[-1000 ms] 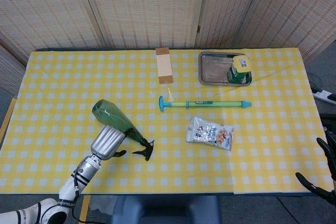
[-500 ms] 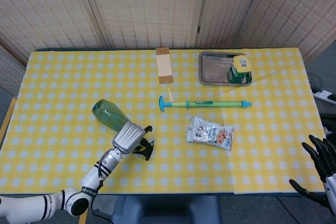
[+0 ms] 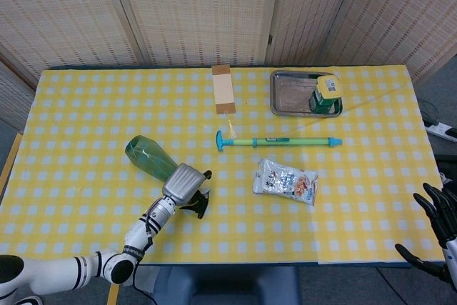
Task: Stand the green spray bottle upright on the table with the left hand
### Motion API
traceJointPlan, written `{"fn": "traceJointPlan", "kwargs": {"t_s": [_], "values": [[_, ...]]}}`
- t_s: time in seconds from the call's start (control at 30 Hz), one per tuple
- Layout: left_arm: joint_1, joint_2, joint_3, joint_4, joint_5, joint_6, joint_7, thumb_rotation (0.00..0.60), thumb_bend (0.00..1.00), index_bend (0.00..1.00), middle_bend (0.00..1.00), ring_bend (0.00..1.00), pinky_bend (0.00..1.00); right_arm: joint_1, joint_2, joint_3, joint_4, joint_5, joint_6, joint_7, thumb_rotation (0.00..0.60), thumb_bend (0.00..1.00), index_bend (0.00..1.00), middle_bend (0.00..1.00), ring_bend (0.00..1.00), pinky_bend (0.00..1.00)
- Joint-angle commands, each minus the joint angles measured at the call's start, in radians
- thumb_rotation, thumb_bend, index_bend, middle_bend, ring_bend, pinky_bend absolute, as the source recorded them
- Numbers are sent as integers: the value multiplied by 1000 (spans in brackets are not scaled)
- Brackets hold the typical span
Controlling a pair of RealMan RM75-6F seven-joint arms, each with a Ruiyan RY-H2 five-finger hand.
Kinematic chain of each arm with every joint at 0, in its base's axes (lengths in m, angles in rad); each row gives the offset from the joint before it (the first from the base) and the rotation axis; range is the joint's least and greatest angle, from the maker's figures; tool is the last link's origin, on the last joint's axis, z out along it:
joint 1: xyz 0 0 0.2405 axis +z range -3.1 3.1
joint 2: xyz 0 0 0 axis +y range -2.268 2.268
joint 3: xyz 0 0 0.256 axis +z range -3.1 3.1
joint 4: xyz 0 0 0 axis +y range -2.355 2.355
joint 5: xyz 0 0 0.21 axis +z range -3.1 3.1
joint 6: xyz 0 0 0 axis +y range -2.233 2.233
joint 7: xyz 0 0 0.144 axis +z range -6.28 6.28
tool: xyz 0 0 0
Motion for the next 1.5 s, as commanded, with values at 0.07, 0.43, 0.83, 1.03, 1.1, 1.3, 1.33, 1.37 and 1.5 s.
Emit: {"fn": "traceJointPlan", "kwargs": {"t_s": [0.07, 0.43, 0.83, 1.03, 1.1, 1.3, 1.33, 1.37, 1.5], "values": [[-5, -5, 18, 11, -9, 5, 1, 600, 235, 432, 1000, 1000, 1000, 1, 1, 0, -2, 4, -3, 2, 600, 196, 0, 0, 0, 0], [-26, -20, 58, 94, -46, -15, 15, 600, 287, 457, 1000, 1000, 1000, 1, 9, 3, 2, 10, 1, 25, 600, 197, 0, 0, 0, 0], [-30, -27, 86, 139, -67, -18, -3, 600, 307, 514, 1000, 1000, 1000, 0, 9, 5, 2, 16, 0, 24, 600, 197, 0, 0, 0, 0], [-26, -29, 88, 151, -51, 11, -18, 600, 343, 595, 1000, 1000, 1000, 3, 9, 4, -1, 16, -9, 18, 600, 197, 0, 0, 0, 0], [-22, -31, 88, 156, -45, 26, -22, 600, 366, 603, 1000, 1000, 1000, 3, 9, 3, -1, 14, -11, 15, 600, 197, 0, 0, 0, 0], [-1, -24, 79, 148, 12, 105, -64, 600, 386, 608, 1000, 1000, 1000, 5, 9, 2, -2, 14, -16, 13, 600, 196, 0, 0, 0, 0], [3, -21, 78, 144, 22, 119, -69, 600, 388, 609, 1000, 1000, 1000, 5, 9, 1, -2, 12, -17, 12, 600, 196, 0, 0, 0, 0], [6, -18, 77, 140, 31, 131, -74, 600, 391, 611, 1000, 1000, 1000, 6, 9, 1, -2, 11, -18, 11, 600, 197, 0, 0, 0, 0], [25, 7, 66, 102, 70, 188, -103, 600, 393, 612, 1000, 1000, 1000, 5, 7, -2, -2, 4, -17, 3, 600, 197, 0, 0, 0, 0]]}}
